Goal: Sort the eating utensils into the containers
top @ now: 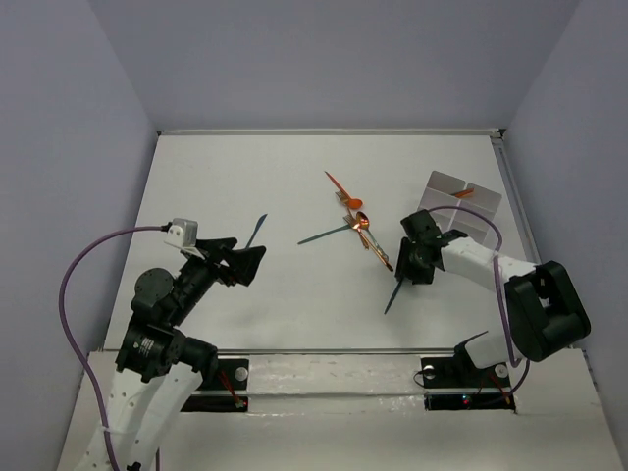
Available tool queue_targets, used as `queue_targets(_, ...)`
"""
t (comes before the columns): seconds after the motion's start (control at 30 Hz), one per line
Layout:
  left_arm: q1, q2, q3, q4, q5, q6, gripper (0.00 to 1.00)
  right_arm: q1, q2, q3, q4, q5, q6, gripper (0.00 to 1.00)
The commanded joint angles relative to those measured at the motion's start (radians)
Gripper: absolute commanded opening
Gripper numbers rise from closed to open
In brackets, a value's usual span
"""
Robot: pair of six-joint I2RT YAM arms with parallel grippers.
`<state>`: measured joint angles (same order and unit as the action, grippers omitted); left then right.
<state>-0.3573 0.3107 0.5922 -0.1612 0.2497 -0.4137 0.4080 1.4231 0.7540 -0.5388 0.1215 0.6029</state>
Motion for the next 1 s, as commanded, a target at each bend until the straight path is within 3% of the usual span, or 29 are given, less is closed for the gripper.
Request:
queue_targets(0.0,-0.014,-0.018,0.031,0.048,-0.007,0.0,0.99,0.008,0.033,-0.001,0.048,-0.006,0.026,0.48)
queue_targets(0.23,-0.014,-0.022,0.032,0.048,-0.009,0.0,0.99,0.008,0.066,0.015,0.03,0.04,0.014,0.29)
queue_targets(0.37,-0.014,-0.019,0.032,0.046,-0.01,0.0,0.99,0.008,0.063,0.025,-0.006,0.058,0.005,0.09)
queue_targets(0.47,-0.014,-0.018,0.031,0.046,-0.01,0.0,0.99,0.008,0.019,0.033,-0.027,0.07,0.001,0.07)
queue_targets(0.63,-0.014,-0.007,0.031,0.045,-0.009,0.001,0.99,0.008,-0.186,0.08,-0.018,0.107,-0.023,0.07)
queue_targets(0.8,-0.014,0.004,0.031,0.045,-0.009,0.001,0.99,0.008,-0.352,0.039,0.311,0.364,-0.104,0.07)
queue_targets(0.97,-0.014,0.022,0.029,0.043,-0.009,0.0,0.99,0.008,-0.311,-0.001,0.732,0.553,-0.268,0.07)
